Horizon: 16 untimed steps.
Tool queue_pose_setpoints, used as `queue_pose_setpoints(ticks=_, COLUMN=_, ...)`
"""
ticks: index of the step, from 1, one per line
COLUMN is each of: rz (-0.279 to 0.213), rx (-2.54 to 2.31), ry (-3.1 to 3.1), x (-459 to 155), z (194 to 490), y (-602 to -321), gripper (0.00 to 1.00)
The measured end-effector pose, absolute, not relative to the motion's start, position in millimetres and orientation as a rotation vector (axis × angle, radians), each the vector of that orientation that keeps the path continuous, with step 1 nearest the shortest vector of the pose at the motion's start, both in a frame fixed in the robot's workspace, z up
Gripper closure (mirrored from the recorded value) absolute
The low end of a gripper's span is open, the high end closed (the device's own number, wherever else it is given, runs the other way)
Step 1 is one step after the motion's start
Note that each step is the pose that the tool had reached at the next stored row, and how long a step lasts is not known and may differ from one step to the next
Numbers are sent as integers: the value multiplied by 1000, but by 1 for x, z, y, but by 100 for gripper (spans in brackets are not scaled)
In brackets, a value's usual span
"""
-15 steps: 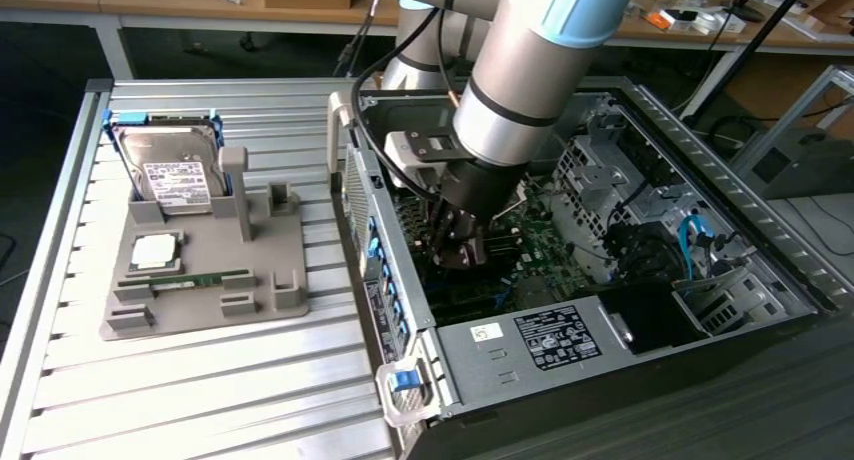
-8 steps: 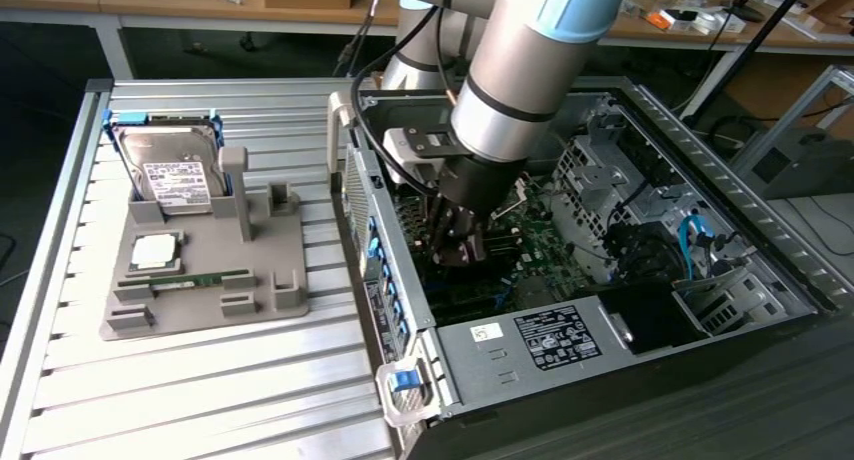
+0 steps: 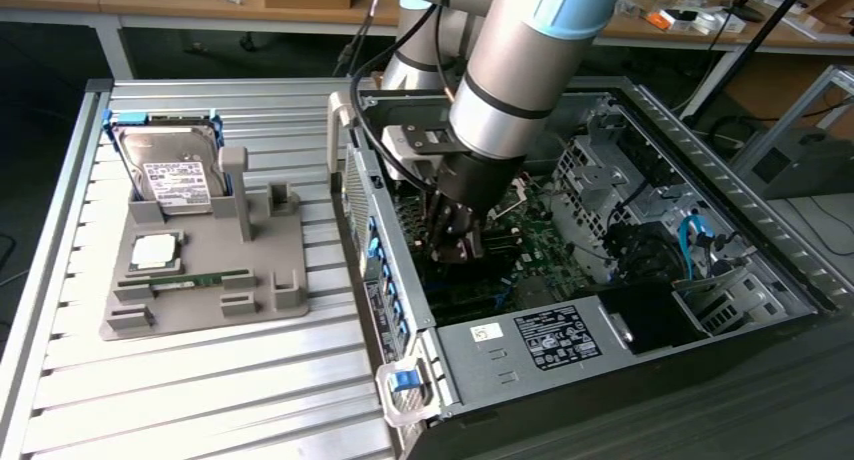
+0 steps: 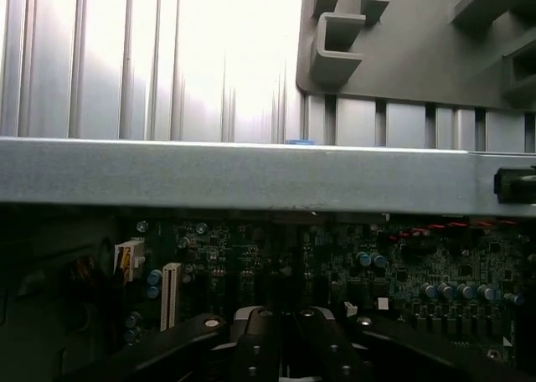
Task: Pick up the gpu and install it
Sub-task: 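Press down on the gpu until it lock into place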
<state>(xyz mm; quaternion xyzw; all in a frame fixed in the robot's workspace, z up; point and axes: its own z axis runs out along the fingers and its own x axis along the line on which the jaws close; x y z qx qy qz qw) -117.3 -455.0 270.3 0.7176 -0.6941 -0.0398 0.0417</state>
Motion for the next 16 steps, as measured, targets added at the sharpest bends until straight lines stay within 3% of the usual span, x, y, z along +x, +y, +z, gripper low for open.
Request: queue_pose_setpoints(ticks=16, rz=-120, rx=2198, ry=-2126, x=-116, z=278, y=-460, gripper=89)
